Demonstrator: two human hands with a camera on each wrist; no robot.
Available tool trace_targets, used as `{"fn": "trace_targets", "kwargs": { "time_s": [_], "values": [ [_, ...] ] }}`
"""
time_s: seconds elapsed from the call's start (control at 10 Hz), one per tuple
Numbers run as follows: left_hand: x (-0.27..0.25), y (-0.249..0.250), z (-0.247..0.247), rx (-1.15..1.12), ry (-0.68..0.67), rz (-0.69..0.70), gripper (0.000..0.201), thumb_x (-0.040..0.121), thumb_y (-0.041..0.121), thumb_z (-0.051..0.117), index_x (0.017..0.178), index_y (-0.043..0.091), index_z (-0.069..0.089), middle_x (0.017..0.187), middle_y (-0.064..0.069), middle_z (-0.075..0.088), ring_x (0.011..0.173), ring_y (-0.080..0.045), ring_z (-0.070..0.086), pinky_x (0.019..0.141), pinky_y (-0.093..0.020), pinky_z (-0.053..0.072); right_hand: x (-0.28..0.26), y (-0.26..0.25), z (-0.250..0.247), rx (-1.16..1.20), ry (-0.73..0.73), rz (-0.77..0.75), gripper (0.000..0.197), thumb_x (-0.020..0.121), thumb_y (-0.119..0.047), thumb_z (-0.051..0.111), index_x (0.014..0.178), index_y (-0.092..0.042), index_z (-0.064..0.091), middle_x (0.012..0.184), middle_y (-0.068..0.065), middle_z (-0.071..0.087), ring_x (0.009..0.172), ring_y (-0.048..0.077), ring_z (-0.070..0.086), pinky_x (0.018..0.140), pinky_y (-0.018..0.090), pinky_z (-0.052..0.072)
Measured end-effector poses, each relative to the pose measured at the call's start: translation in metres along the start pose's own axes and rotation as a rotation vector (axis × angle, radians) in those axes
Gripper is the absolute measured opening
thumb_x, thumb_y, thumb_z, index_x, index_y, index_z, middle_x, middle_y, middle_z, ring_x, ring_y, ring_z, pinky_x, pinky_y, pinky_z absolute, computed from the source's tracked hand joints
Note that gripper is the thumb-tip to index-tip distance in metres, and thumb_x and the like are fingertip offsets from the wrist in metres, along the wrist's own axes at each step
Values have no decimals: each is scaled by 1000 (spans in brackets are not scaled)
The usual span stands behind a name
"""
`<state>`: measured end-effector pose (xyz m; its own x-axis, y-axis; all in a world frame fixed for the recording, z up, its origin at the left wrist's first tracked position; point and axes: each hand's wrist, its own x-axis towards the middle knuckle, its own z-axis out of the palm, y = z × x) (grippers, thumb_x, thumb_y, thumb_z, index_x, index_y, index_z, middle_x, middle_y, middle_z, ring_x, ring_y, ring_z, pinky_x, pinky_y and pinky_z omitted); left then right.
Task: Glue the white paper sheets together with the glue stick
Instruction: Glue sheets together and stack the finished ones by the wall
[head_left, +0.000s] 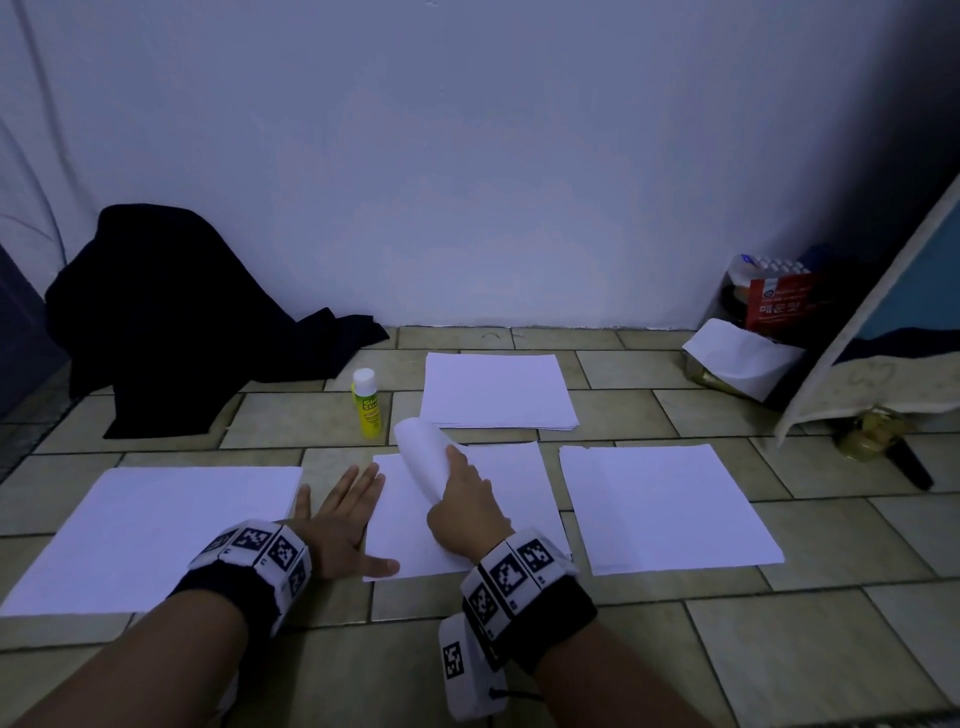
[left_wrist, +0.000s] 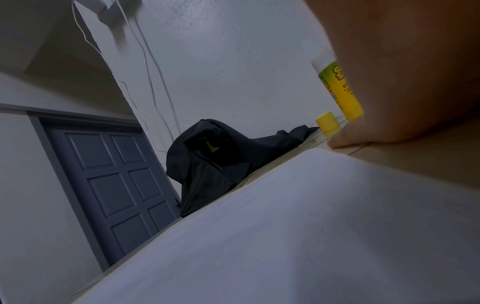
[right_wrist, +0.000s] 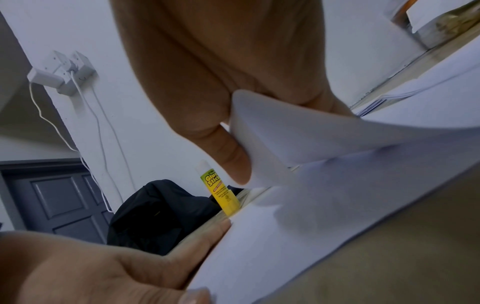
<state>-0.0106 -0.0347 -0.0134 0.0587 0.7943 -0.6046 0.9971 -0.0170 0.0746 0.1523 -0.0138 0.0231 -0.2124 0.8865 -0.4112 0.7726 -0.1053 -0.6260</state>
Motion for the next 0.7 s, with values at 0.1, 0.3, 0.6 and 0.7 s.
{"fn": "trace_targets", "kwargs": {
  "time_s": [0.1,0.3,0.6,0.7],
  "values": [
    [-1,1,-1,3,-3,-2,109,87,68,46,148,15,-27,153,3,-36,142,-16,-30,115,-57,-10,-1,0,0,2,2,1,70,94,-15,43,151,-25,3,152,5,21,141,30,16,109,61,22],
    [-1,2,-1,10,0,-9,108,87,68,46,148,15,-26,154,2,-35,143,-17,-29,114,-56,-10,-3,1,4,39,-5,-8,73,93,-11,44,151,-26,2,152,7,21,140,31,19,110,60,25],
    [3,-2,2,10,11,-2,110,86,69,46,148,15,-27,153,3,-36,142,-16,-30,114,-57,-11,-2,3,4,13,-34,32,76,92,-18,46,151,-27,-1,153,6,19,143,33,10,110,63,18],
    [3,-2,3,15,9,-3,110,86,69,46,148,15,-27,153,3,-36,142,-16,-30,113,-57,-11,0,4,8,-33,-42,35,83,90,-30,53,150,-28,-3,153,7,18,144,34,7,109,63,18]
  ]
}}
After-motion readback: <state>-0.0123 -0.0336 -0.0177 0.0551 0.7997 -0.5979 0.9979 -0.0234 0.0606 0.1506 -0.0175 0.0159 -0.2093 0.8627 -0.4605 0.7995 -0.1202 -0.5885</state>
